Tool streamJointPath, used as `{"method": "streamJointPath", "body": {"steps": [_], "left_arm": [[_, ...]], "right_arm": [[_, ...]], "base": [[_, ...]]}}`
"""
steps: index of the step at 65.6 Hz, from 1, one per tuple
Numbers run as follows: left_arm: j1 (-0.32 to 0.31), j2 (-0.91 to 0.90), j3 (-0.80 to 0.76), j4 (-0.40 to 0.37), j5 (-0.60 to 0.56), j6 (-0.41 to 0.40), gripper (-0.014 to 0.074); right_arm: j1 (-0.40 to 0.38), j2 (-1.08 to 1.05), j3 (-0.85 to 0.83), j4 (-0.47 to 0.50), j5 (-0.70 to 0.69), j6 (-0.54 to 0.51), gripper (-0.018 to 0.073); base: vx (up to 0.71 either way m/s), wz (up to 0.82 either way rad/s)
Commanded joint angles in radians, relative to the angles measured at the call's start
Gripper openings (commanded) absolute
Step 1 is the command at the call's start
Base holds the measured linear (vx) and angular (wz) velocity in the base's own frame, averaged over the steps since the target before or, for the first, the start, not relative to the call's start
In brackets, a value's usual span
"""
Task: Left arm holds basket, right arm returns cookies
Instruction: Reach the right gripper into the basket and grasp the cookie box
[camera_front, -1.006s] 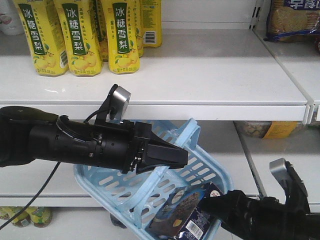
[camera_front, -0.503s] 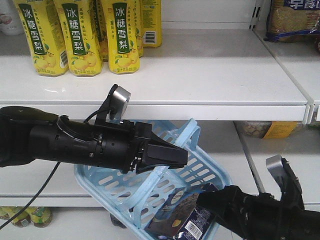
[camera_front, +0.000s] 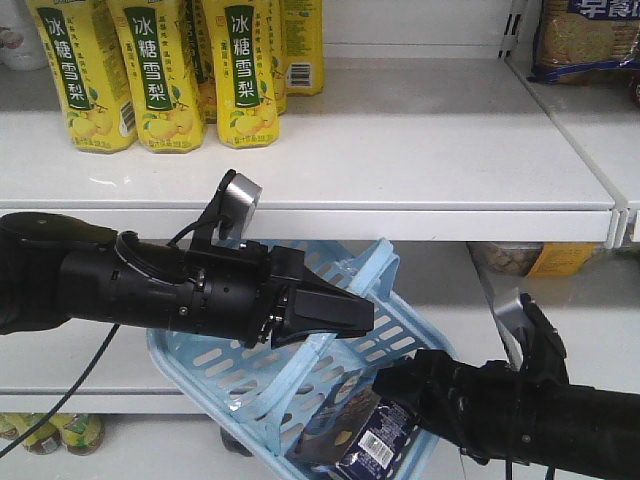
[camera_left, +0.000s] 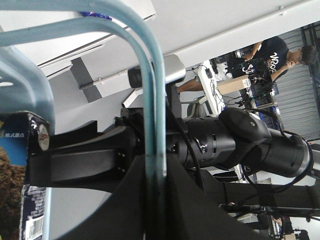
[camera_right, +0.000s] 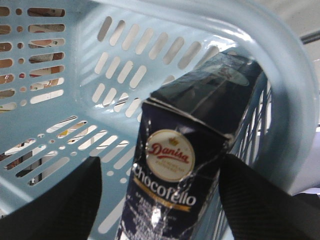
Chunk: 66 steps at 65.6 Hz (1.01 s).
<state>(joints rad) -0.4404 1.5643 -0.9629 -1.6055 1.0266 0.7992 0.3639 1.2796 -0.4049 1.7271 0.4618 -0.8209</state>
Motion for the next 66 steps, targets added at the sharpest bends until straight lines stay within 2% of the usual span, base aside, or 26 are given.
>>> {"method": "streamJointPath", "body": {"steps": [1,24,35,41,66], "left_arm": [[0.003,-0.044,-0.038,-0.167,0.03,0.017,-0.0003],[0.003,-0.044,-0.038,-0.167,0.03,0.017,-0.0003],[0.003,-0.044,-0.038,-0.167,0.03,0.017,-0.0003],[0.003,-0.044,-0.038,-0.167,0.03,0.017,-0.0003],[0.003,-0.044,-0.038,-0.167,0.03,0.017,-0.0003]], "right_arm": [[0.0,0.021,-0.046,0.009,0.029,-0.016,0.0454],[0.0,0.175,-0.141,-0.03,0.049,-0.014,0.0454],[0.0,0.242,-0.169,-0.055,0.045,-0.013,0.0419],[0.0,0.267,-0.177,-0.055,0.046,-0.013,0.0371],[0.0,0.277,-0.179,-0.047,0.049,-0.014,0.0056]], "base": [[0.0,0.0],[0.0,0.0],[0.0,0.0],[0.0,0.0],[0.0,0.0]]}}
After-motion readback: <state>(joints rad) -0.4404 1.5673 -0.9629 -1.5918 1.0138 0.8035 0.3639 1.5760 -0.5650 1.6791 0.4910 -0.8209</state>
